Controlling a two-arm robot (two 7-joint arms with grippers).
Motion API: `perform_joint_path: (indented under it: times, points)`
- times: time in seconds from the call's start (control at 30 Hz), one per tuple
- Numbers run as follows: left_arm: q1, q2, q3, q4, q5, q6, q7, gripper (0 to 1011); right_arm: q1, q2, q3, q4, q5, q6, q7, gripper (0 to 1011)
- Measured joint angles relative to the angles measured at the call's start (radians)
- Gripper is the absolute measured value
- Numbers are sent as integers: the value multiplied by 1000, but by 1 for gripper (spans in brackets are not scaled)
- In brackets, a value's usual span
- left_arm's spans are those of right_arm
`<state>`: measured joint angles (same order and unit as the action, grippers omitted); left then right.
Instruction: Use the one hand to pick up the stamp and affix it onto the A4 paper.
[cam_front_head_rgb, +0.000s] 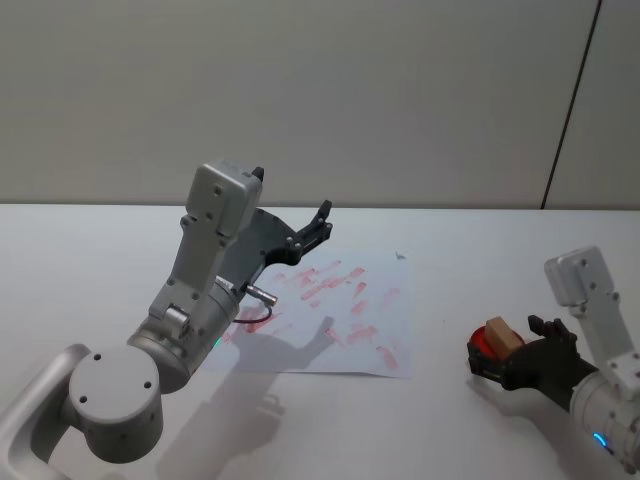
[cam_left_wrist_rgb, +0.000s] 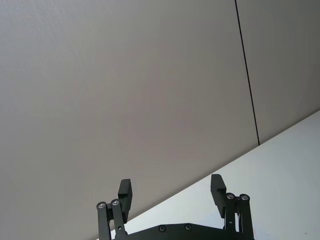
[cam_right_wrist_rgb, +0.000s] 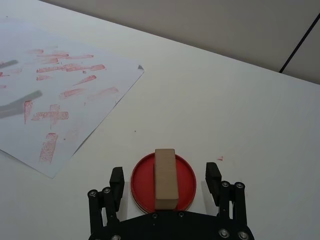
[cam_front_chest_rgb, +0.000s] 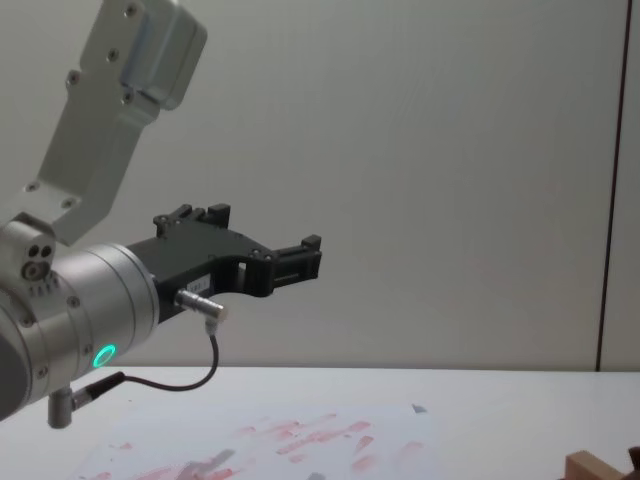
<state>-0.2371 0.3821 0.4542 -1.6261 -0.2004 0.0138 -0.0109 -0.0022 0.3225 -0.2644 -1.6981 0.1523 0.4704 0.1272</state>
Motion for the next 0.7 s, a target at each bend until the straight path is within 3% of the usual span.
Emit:
perform_joint_path:
  times: [0.1,0.27,0.7]
  points:
    - [0,0,0,0,0,0,0,1002,5,-4,-2,7,-5,2,2,988]
    - [0,0,0,0,0,0,0,1002,13,-11,-6,18,-13,5,5,863]
    - [0,0,0,0,0,0,0,1003,23,-19,-9,32,-24,9,9,445]
